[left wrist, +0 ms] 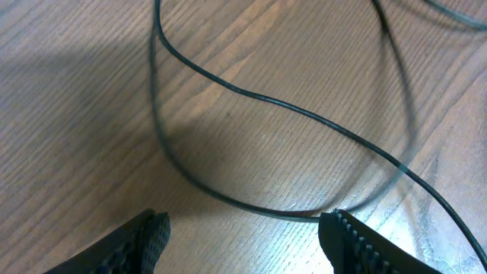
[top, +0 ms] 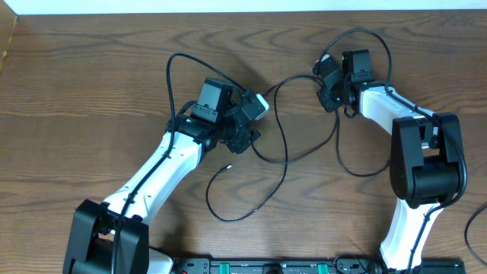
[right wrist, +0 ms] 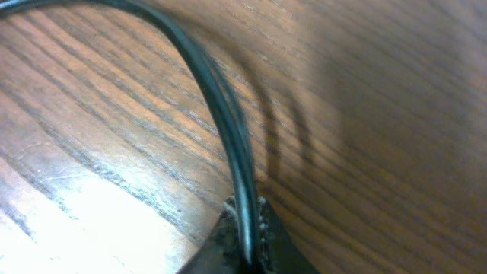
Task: Untangle cables
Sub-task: 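Bring the right gripper back to the remaining black cable and grasp it, then pull the remaining black cable off the table to the right with the right gripper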
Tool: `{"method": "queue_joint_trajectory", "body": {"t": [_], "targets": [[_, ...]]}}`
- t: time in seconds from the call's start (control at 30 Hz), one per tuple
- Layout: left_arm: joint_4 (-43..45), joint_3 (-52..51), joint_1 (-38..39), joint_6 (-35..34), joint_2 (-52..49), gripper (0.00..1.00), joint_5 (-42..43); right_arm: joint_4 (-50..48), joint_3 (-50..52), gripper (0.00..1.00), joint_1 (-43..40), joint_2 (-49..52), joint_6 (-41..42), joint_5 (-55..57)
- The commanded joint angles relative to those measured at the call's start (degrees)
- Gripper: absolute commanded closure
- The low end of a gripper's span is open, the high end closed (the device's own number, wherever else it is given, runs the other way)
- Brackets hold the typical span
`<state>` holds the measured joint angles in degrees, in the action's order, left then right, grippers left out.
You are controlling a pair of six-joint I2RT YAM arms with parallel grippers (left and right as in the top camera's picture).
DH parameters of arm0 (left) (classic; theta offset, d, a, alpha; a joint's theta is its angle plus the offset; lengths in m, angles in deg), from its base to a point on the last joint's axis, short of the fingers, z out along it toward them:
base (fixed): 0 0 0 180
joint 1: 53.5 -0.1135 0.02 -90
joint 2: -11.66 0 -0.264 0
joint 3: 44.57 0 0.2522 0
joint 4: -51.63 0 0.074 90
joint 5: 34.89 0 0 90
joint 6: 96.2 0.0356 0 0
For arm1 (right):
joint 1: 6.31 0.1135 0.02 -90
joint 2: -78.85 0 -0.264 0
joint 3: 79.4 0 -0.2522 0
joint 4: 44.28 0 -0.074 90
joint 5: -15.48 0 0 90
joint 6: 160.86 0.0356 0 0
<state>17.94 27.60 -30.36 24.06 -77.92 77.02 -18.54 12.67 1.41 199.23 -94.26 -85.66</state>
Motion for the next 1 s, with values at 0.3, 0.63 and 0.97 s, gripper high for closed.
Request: {"method": "queue_joint_trajectory", "body": {"t": [0.3, 0.63, 0.97], "targets": [[-0.1, 0.0, 0.1, 0.5, -0.6, 0.31, 1.2, 8.0, 1.7, 0.99, 2.5, -1.5, 5.0, 0.2], [-0.1, 0.0, 0.1, 0.5, -0.7, 0.31, 1.4, 8.0, 1.5, 0.99, 2.6, -22.8, 12.2, 8.5], [-0.1, 0.0, 0.1, 0.5, -0.7, 0.28, 1.4, 8.1, 1.5, 0.99, 2.6, -41.8, 12.7, 27.3]]}}
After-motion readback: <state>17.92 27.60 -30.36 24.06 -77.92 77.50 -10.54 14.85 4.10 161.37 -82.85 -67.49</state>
